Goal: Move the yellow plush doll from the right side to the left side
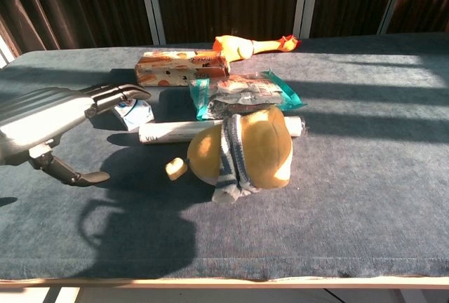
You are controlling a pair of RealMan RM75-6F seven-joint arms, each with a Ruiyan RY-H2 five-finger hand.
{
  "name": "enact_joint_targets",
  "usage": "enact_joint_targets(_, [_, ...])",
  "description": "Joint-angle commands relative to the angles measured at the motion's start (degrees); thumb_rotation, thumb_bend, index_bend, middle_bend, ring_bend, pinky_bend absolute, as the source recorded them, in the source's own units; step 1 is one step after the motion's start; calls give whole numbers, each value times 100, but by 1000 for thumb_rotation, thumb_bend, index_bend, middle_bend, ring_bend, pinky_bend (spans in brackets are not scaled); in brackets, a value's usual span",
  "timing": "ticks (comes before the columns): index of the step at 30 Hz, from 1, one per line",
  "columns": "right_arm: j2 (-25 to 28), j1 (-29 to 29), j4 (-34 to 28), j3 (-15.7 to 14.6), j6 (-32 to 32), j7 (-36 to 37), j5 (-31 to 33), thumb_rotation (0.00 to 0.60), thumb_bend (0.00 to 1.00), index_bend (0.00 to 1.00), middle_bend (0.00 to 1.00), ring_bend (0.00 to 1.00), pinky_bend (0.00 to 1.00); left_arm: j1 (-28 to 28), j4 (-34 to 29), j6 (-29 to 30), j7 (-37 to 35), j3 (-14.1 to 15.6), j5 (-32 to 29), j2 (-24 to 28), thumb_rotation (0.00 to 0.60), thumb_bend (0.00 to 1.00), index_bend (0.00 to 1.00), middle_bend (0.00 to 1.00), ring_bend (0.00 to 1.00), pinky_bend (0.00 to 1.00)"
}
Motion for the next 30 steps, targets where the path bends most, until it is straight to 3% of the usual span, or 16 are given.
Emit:
enact_joint_targets(1, [28, -101, -12, 44, 125, 72, -38, 600, 22, 0, 0, 0, 0, -400, 194, -569, 272, -262, -702, -415, 600, 239, 0, 0, 0, 230])
enact_joint_targets(5, [6, -215, -9, 168, 312, 145, 7, 600, 22, 0, 0, 0, 0, -670, 225, -916, 402, -370, -1183, -611, 600, 237, 0, 0, 0, 236])
enact_joint_targets(13, [-15, -299, -9, 314, 344, 231, 88, 600, 22, 0, 0, 0, 0, -942, 141, -1081, 217, -367, -1436, -780, 600, 238, 0, 0, 24, 251])
enact_joint_targets(24, [28, -366, -94, 408, 249, 278, 139, 600, 22, 0, 0, 0, 0, -1019, 1215, -790, -475, -379, -1669, -1773, 600, 238, 0, 73, 172, 252])
enact_joint_targets(27, [45, -380, -100, 426, 229, 308, 141, 600, 22, 0, 0, 0, 0, -957, 1518, -447, -642, -398, -1555, -2068, 600, 245, 9, 196, 266, 294])
enact_joint_targets(30, [59, -388, -113, 448, 195, 324, 160, 600, 22, 0, 0, 0, 0, -891, 1806, -72, -859, -366, -1296, -2296, 600, 250, 152, 391, 413, 414])
